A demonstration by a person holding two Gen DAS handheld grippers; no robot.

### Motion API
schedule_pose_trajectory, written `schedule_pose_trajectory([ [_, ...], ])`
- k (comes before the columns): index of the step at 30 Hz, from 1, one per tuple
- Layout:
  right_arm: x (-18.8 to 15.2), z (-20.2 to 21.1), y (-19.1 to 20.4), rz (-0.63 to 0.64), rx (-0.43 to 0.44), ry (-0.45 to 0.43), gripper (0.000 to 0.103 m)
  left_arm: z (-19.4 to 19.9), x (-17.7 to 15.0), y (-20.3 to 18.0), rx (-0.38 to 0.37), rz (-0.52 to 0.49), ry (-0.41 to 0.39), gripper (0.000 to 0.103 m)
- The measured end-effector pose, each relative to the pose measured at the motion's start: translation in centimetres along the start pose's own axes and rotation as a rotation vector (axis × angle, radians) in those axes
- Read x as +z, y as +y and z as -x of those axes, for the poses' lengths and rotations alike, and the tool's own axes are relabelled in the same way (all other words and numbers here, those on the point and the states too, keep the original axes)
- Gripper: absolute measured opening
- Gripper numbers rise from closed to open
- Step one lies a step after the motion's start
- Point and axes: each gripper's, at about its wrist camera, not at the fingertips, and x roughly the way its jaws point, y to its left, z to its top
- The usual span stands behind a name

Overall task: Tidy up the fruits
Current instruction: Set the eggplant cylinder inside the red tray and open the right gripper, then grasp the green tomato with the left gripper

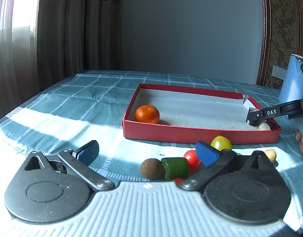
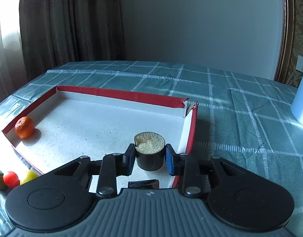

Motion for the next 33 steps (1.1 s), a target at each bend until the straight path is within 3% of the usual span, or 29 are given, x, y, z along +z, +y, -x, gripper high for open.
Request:
schedule_pose_trajectory([
  [6, -0.2, 0.1, -0.2, -0.006, 0.000, -0.008, 0.032, -0.1, 0.0, 0.2, 0.001, 0.006, 0.004, 0.103],
  [10, -0.4, 2.5, -0.5, -0.044, -0.005, -0.069, 0.050, 0.0, 0.0, 0.3, -0.005, 0.011, 0.006, 0.103],
  [11, -0.5, 3.7, -0.5, -0.045, -0.008, -0.099, 0.059, 0.0, 0.0, 0.3, -0.009, 0.011, 0.006, 0.103],
  [13, -1.1, 5.9, -0.3, -0.042, 0.005, -0.147, 0.066, 0.1, 0.0, 0.3, -0.011, 0.010, 0.011, 0.103],
  [15, -2.1, 7.7, -0.3, -0.059, 0.030, -0.165, 0.066, 0.4, -0.1, 0.5, -0.001, 0.011, 0.004, 0.103],
  [18, -4.4, 9.7, -0.2, -0.086, 0.066, -0.161, 0.075, 1.3, -0.4, 0.5, -0.058, -0.019, -0.006, 0.103],
  [25, -8.0, 9.9, -0.5, -0.126, 0.099, -0.148, 0.076, 3.3, -2.2, -1.0, -0.073, -0.166, -0.026, 0.103],
  [28, -8.2, 9.6, -0.9, -0.159, 0.111, -0.130, 0.076, 3.5, -2.6, -1.5, -0.068, -0.196, -0.033, 0.101],
  [30, -8.5, 9.6, -1.1, -0.177, 0.124, -0.130, 0.076, 3.2, -2.6, -1.7, -0.069, -0.210, -0.019, 0.091],
  [33, -8.6, 9.6, -1.4, -0.191, 0.132, -0.127, 0.076, 2.9, -2.5, -1.6, -0.068, -0.201, -0.004, 0.090],
])
